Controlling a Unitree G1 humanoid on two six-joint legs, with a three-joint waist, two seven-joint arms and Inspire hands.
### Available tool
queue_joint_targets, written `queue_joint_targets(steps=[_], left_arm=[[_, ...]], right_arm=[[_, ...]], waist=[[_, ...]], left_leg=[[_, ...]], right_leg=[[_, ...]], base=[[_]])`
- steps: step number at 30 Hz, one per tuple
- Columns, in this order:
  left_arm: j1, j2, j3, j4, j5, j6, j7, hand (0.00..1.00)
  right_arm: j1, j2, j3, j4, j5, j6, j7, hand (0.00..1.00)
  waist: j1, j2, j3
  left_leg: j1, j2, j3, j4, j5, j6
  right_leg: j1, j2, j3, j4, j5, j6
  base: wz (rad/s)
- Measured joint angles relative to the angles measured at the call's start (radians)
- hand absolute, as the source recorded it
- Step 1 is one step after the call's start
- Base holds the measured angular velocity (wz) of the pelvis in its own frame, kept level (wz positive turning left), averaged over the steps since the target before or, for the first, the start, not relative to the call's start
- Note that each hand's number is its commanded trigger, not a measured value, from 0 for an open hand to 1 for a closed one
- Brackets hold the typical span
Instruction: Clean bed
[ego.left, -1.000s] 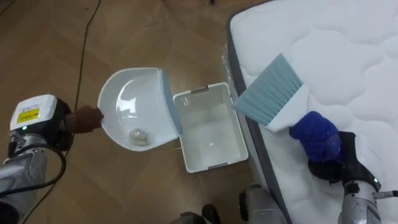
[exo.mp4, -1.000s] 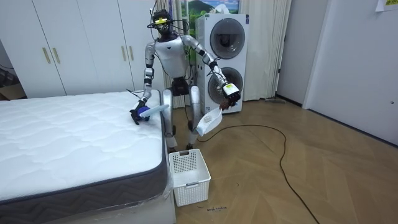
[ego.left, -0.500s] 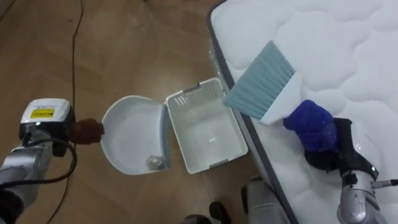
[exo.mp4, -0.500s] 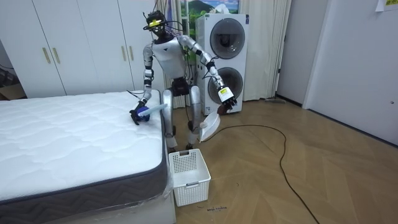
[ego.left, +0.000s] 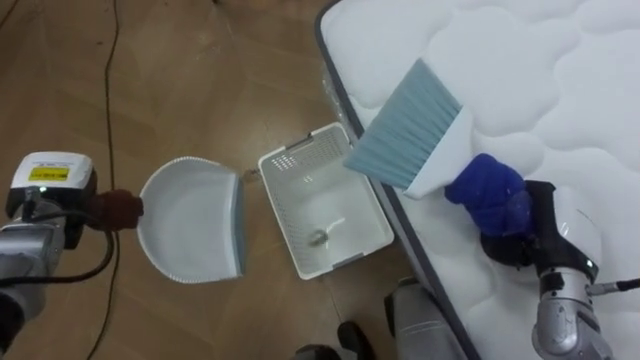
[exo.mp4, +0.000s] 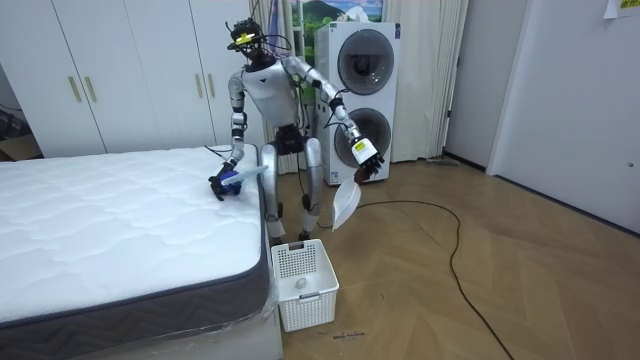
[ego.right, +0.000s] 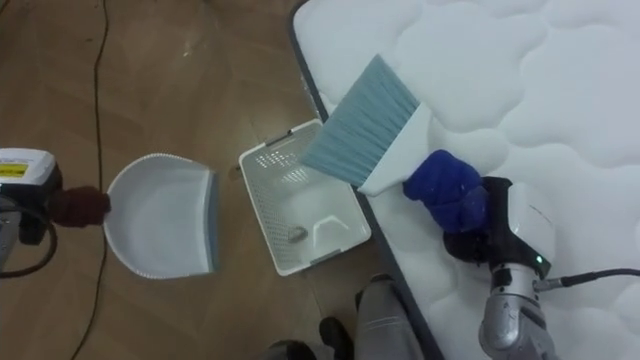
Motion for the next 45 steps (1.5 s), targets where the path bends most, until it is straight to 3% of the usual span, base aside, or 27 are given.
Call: queue_joint_targets(steps=[6,8,14,17,21,24,27,30,32,33,35,36,38,39,41,43,45], left_arm=[[-0.038,0.010,0.002,0.006,0.001,0.005,0.000,1.00],[-0.059,0.021,0.013,0.006,0.002,0.005,0.001,1.00],[-0.142,0.069,0.014,0.018,-0.001,0.005,0.035,1.00],[-0.164,0.073,0.013,0.019,-0.021,0.005,0.084,1.00],[-0.165,0.070,0.013,0.012,-0.112,0.002,0.155,1.00],[-0.158,0.064,0.013,-0.003,-0.164,-0.007,0.184,1.00],[-0.150,0.062,0.036,-0.030,-0.197,-0.039,0.188,1.00],[-0.110,0.051,0.074,-0.092,-0.203,-0.068,0.209,1.00],[-0.018,0.051,0.139,-0.174,-0.209,-0.104,0.230,1.00],[0.007,0.051,0.159,-0.194,-0.213,-0.113,0.238,1.00],[0.110,0.043,0.241,-0.268,-0.237,-0.141,0.265,1.00],[0.139,0.037,0.269,-0.288,-0.242,-0.146,0.269,1.00],[0.238,0.009,0.346,-0.364,-0.267,-0.162,0.295,1.00],[0.261,0.003,0.357,-0.387,-0.276,-0.164,0.299,1.00],[0.323,-0.071,0.390,-0.461,-0.300,-0.167,0.308,1.00],[0.381,-0.125,0.404,-0.509,-0.302,-0.176,0.308,1.00],[0.446,-0.155,0.404,-0.560,-0.318,-0.177,0.305,1.00]], right_arm=[[0.000,-0.003,0.005,-0.001,0.006,0.005,-0.003,0.00],[0.005,-0.011,0.004,-0.009,0.004,0.005,-0.012,0.00],[0.023,-0.029,0.004,-0.026,0.003,0.004,-0.038,0.00],[0.027,-0.042,0.009,-0.029,0.006,0.004,-0.039,0.00],[0.023,-0.043,0.020,-0.018,0.028,0.003,-0.040,0.00],[0.020,-0.045,0.019,-0.005,0.056,-0.008,-0.038,0.00],[0.017,-0.043,0.021,0.011,0.096,-0.020,-0.023,0.00],[0.017,-0.038,0.021,0.051,0.101,-0.039,0.006,0.00],[0.020,-0.035,0.030,0.081,0.106,-0.045,0.030,0.00],[0.025,-0.034,0.032,0.083,0.115,-0.046,0.035,0.00],[0.031,-0.014,0.030,0.116,0.126,-0.046,0.040,0.00],[0.032,-0.005,0.028,0.124,0.126,-0.046,0.040,0.00],[0.060,0.021,0.018,0.141,0.125,-0.037,0.041,0.00],[0.072,0.021,0.017,0.141,0.126,-0.037,0.043,0.00],[0.128,0.027,-0.010,0.143,0.167,-0.023,0.046,0.00],[0.164,0.040,-0.033,0.145,0.197,-0.014,0.048,0.00],[0.191,0.052,-0.041,0.135,0.231,-0.013,0.050,0.00]], waist=[[0.008,0.005,0.0020],[0.012,0.015,0.0055],[0.016,0.051,0.0042],[0.022,0.057,0.0060],[0.021,0.057,0.0070],[0.029,0.048,0.0143],[0.032,0.028,0.0242],[0.049,0.005,0.0168],[0.077,-0.014,0.0054],[0.088,-0.018,0.0029],[0.118,-0.035,-0.0103],[0.120,-0.038,-0.0119],[0.127,-0.056,-0.0296],[0.128,-0.060,-0.0338],[0.142,-0.071,-0.0419],[0.145,-0.085,-0.0510],[0.141,-0.104,-0.0575]], left_leg=[[-0.002,0.002,0.000,0.006,-0.002,0.000],[-0.002,0.003,0.002,0.006,-0.002,0.000],[0.004,0.018,0.026,0.000,-0.004,0.001],[0.028,0.018,0.036,-0.011,-0.005,0.002],[0.053,0.019,0.043,-0.018,-0.005,0.002],[0.075,0.020,0.060,-0.020,-0.008,0.003],[0.096,0.022,0.063,-0.012,-0.014,0.001],[0.113,0.039,0.063,0.009,-0.032,-0.003],[0.145,0.055,0.058,0.006,-0.045,-0.015],[0.155,0.056,0.051,0.002,-0.047,-0.018],[0.198,0.052,0.014,-0.031,-0.050,-0.022],[0.213,0.052,0.004,-0.039,-0.051,-0.023],[0.273,0.051,0.001,-0.087,-0.052,-0.026],[0.288,0.051,-0.001,-0.098,-0.052,-0.026],[0.363,0.053,-0.005,-0.148,-0.048,-0.030],[0.418,0.053,-0.005,-0.183,-0.048,-0.030],[0.464,0.052,-0.005,-0.216,-0.048,-0.030]], right_leg=[[0.000,0.005,0.000,-0.006,-0.003,-0.002],[0.000,0.009,0.000,-0.008,-0.003,-0.001],[0.008,0.008,-0.009,-0.019,-0.002,-0.002],[0.024,0.007,0.000,-0.019,-0.002,-0.002],[0.043,0.008,0.004,-0.018,-0.003,-0.003],[0.054,0.009,0.018,-0.013,-0.006,-0.003],[0.074,0.015,0.030,-0.010,-0.009,-0.001],[0.089,0.044,0.038,-0.019,-0.009,-0.001],[0.118,0.086,0.071,-0.053,0.003,-0.003],[0.127,0.094,0.081,-0.061,0.007,-0.004],[0.170,0.123,0.114,-0.104,0.027,-0.008],[0.185,0.130,0.121,-0.116,0.030,-0.007],[0.229,0.145,0.139,-0.156,0.036,-0.007],[0.246,0.146,0.138,-0.167,0.038,-0.007],[0.317,0.157,0.137,-0.219,0.045,-0.003],[0.366,0.166,0.149,-0.250,0.047,0.000],[0.402,0.177,0.160,-0.275,0.050,0.003]], base=[[0.00],[0.00],[0.01],[-0.09],[-0.04],[-0.10],[-0.09],[-0.22],[-0.64],[-0.77],[-0.76],[-0.63],[-0.44],[-0.27],[-0.18],[-0.28],[-0.36]])
